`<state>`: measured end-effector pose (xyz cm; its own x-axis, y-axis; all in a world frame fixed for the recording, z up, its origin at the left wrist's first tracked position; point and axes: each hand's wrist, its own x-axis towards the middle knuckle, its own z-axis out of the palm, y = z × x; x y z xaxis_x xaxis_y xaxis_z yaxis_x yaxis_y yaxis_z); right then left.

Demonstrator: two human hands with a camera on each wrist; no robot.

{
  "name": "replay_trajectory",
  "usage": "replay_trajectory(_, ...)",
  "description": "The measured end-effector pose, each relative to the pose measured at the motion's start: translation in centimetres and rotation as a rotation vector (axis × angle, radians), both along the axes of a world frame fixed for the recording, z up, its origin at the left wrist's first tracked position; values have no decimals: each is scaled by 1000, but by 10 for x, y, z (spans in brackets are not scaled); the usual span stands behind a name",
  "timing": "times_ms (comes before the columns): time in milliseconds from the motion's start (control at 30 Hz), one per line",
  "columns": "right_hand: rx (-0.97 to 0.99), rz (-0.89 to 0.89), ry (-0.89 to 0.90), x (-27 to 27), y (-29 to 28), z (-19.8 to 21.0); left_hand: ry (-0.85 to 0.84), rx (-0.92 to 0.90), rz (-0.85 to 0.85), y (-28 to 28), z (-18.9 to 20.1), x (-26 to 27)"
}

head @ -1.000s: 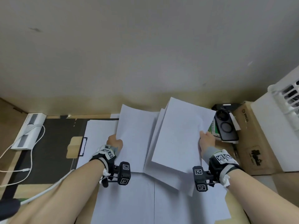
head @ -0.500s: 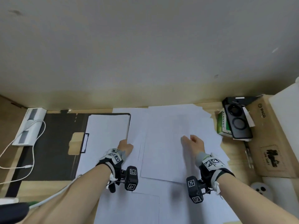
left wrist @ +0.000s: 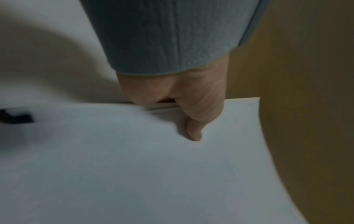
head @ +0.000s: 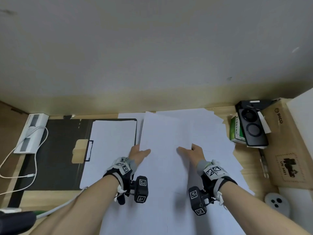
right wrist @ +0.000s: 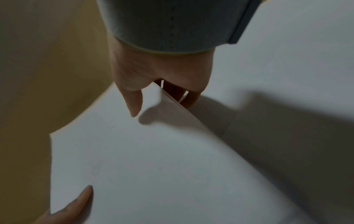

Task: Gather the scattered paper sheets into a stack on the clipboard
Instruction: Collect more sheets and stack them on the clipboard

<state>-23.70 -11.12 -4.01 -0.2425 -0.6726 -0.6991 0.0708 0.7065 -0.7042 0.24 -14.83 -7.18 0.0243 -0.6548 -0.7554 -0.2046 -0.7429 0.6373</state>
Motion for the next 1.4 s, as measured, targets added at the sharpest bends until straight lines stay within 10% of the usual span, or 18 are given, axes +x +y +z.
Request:
replay_trajectory(433,-586,-144,-184,-11,-63,126,254,-592,77,-56,162,-30)
replay_trajectory(1400,-219,2,31,58,-44,37,23,-208,-41,-40,71,57)
